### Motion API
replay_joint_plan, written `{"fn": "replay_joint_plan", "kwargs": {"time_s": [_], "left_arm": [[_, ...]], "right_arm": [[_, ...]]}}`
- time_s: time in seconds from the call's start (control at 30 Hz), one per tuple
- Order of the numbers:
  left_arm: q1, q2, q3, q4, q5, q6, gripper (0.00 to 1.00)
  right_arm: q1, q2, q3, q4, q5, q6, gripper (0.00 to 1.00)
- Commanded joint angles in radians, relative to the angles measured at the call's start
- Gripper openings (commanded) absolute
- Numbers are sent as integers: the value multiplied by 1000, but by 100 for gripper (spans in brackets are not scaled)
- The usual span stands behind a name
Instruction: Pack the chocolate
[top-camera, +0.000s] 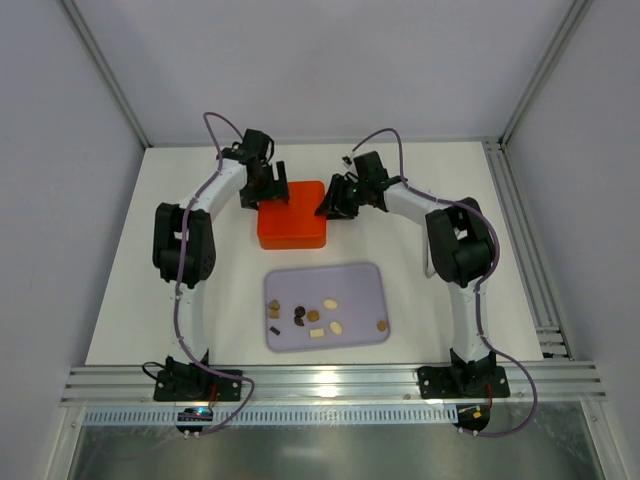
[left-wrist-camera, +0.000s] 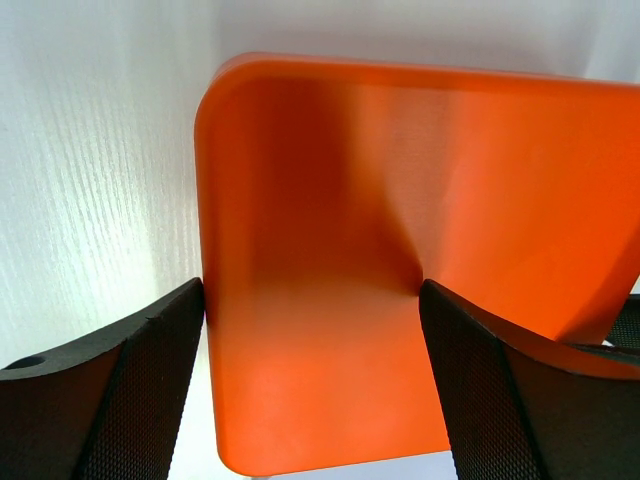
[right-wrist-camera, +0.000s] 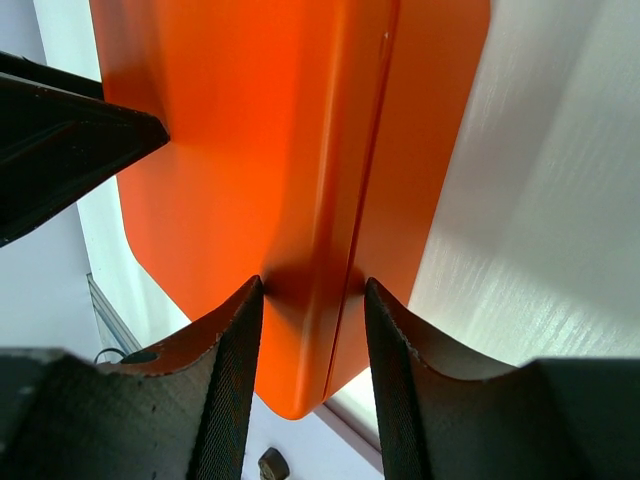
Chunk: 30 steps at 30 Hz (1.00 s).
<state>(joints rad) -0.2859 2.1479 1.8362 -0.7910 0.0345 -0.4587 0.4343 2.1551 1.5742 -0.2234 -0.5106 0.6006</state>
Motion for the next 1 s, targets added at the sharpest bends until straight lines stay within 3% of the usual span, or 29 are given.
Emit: {"fn": "replay_joint_plan", "kwargs": {"time_s": [0.0, 0.67, 0.9, 0.97], "left_arm": [[-24, 76, -26, -74, -27, 17, 84], [-61, 101, -127, -40, -56, 5, 80], [-59, 84, -163, -36, -58, 8, 77], [-59, 78, -169, -36, -59, 14, 76]], "right_arm": [[34, 2, -54, 55, -9, 25, 45], [61, -29, -259, 255, -23, 125, 33], [63, -54, -243, 246, -19, 119, 33], [61, -58, -227, 234, -14, 117, 38]]}}
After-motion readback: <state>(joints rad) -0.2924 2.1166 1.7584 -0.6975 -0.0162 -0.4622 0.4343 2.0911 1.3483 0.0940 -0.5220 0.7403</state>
